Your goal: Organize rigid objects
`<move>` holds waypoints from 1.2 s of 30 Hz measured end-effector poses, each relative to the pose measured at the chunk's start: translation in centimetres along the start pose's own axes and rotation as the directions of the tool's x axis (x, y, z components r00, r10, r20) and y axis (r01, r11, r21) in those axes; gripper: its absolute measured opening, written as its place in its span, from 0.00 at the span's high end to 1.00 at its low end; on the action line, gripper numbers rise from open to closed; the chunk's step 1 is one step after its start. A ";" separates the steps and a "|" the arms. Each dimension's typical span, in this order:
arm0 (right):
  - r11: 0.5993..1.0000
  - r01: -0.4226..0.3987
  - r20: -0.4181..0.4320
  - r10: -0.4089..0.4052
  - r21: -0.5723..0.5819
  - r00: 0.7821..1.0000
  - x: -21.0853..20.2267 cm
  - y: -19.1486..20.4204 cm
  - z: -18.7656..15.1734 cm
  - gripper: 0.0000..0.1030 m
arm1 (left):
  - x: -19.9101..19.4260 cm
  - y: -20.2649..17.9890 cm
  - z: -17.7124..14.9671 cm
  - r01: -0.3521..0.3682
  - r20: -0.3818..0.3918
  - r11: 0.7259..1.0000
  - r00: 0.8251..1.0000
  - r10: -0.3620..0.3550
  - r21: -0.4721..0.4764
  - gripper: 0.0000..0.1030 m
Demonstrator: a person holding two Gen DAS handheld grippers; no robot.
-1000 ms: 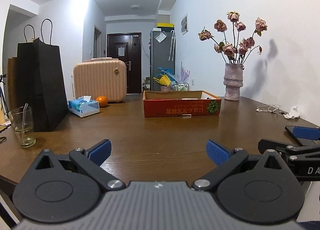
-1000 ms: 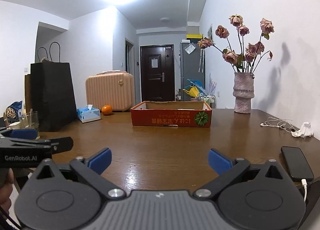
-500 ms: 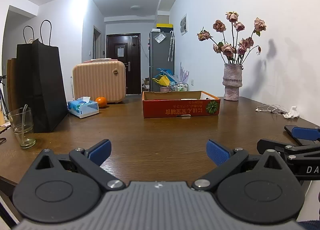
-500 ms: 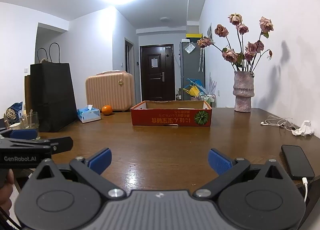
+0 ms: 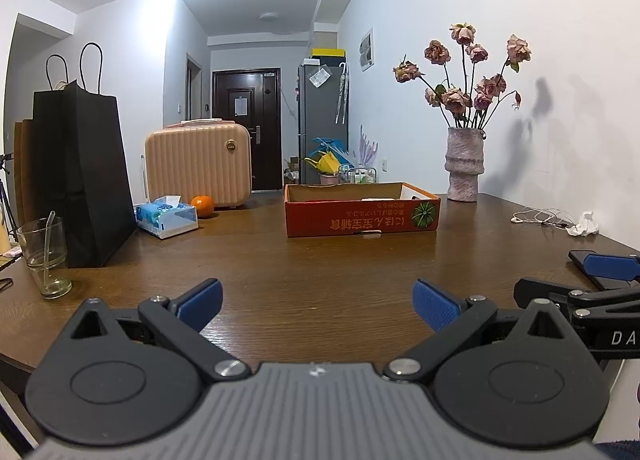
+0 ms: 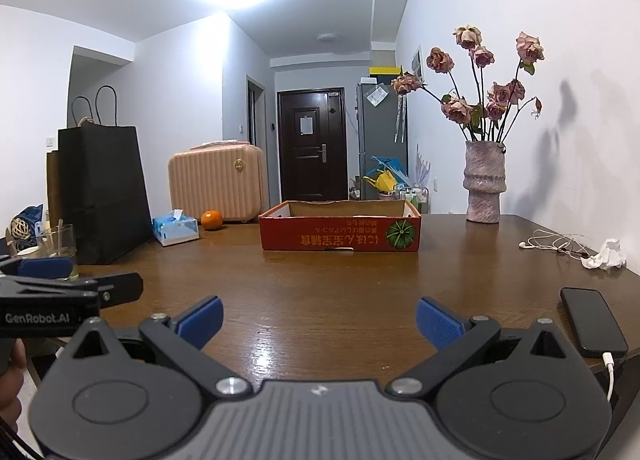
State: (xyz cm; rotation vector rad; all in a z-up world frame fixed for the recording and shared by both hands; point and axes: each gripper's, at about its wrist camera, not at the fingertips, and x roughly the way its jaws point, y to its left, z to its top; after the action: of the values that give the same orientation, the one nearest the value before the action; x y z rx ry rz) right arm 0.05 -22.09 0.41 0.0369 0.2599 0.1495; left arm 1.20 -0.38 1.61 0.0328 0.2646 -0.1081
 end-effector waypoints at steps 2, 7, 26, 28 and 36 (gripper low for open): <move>1.000 -0.001 0.001 0.001 -0.004 1.000 0.0 0.1 0.0 0.00 | 0.0 0.0 0.0 0.001 0.000 1.000 1.000 -0.001 0.001 0.00; 1.000 0.001 0.001 -0.001 -0.004 1.000 -0.1 0.1 -0.1 0.00 | 0.0 0.0 0.0 0.002 0.000 1.000 1.000 -0.002 0.003 0.00; 1.000 -0.006 -0.002 0.006 -0.006 1.000 0.0 0.1 -0.1 0.00 | -0.2 0.0 0.0 0.005 0.000 1.000 1.000 -0.005 0.009 0.00; 1.000 -0.003 -0.002 0.003 -0.008 1.000 0.0 0.1 0.0 0.00 | -0.2 0.0 0.0 0.005 0.000 1.000 1.000 -0.005 0.009 0.00; 1.000 -0.003 -0.003 0.003 -0.007 1.000 0.0 0.1 -0.2 0.00 | -0.2 0.0 0.0 0.006 0.000 1.000 1.000 -0.006 0.010 0.00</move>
State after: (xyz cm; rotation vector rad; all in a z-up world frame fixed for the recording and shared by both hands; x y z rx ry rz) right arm -0.02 -21.94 0.26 0.0299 0.2621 0.1530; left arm 1.01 -0.37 1.65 0.0414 0.2638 -0.1152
